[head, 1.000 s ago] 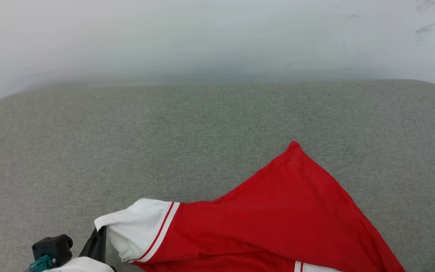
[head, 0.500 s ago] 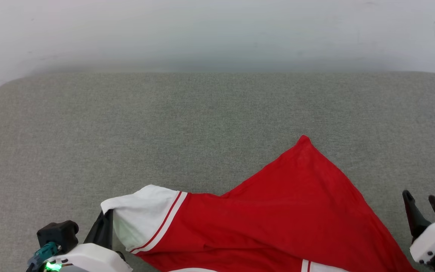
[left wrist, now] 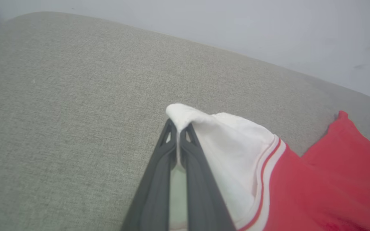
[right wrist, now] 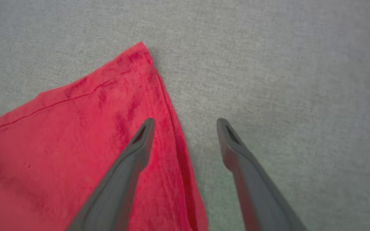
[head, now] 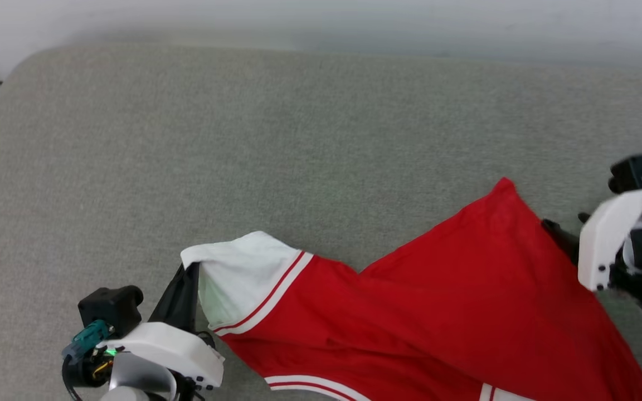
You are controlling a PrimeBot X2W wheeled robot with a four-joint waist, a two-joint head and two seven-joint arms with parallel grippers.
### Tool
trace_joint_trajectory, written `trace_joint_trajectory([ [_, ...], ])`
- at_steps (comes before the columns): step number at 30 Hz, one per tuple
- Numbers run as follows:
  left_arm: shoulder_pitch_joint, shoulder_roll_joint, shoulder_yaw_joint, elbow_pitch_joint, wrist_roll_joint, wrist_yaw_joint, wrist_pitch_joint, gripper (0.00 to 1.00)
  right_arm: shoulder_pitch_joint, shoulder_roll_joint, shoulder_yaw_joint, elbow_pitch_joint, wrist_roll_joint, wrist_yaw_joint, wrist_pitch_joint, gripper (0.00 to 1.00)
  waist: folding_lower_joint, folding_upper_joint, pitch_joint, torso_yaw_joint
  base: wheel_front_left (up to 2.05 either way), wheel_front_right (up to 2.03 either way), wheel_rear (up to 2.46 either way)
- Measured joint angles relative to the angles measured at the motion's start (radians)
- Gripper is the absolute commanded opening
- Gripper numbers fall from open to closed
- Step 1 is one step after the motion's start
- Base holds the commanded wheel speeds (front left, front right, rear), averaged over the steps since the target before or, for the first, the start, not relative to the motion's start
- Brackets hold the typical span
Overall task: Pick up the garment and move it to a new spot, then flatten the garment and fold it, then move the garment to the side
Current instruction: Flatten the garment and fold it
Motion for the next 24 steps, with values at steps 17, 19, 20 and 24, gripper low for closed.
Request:
trace_joint_trajectory([
  [17, -0.091, -0.052, -0.023, 0.106, -0.009, -0.065, -0.062, 0.00, -0.254, -0.074, 0.262, 0.177, 0.155, 0.000, 0.211, 0.03, -0.0001, -0.0001, 0.138, 0.096, 0.00, 0.00, 0.00],
  [19, -0.092, -0.054, -0.023, 0.117, -0.012, -0.067, -0.065, 0.00, -0.256, -0.077, 0.267, 0.184, 0.184, 0.000, 0.215, 0.00, -0.0002, 0.0000, 0.137, 0.094, 0.00, 0.00, 0.00],
  [20, -0.092, -0.054, -0.022, 0.121, -0.012, -0.070, -0.066, 0.00, -0.257, -0.078, 0.273, 0.184, 0.189, 0.000, 0.214, 0.00, -0.0002, 0.0000, 0.135, 0.092, 0.00, 0.00, 0.00],
  [24, -0.097, -0.048, -0.018, 0.134, -0.011, -0.077, -0.076, 0.00, -0.257, -0.073, 0.275, 0.193, 0.225, 0.000, 0.157, 0.00, -0.0001, 0.0000, 0.113, 0.083, 0.00, 0.00, 0.00],
])
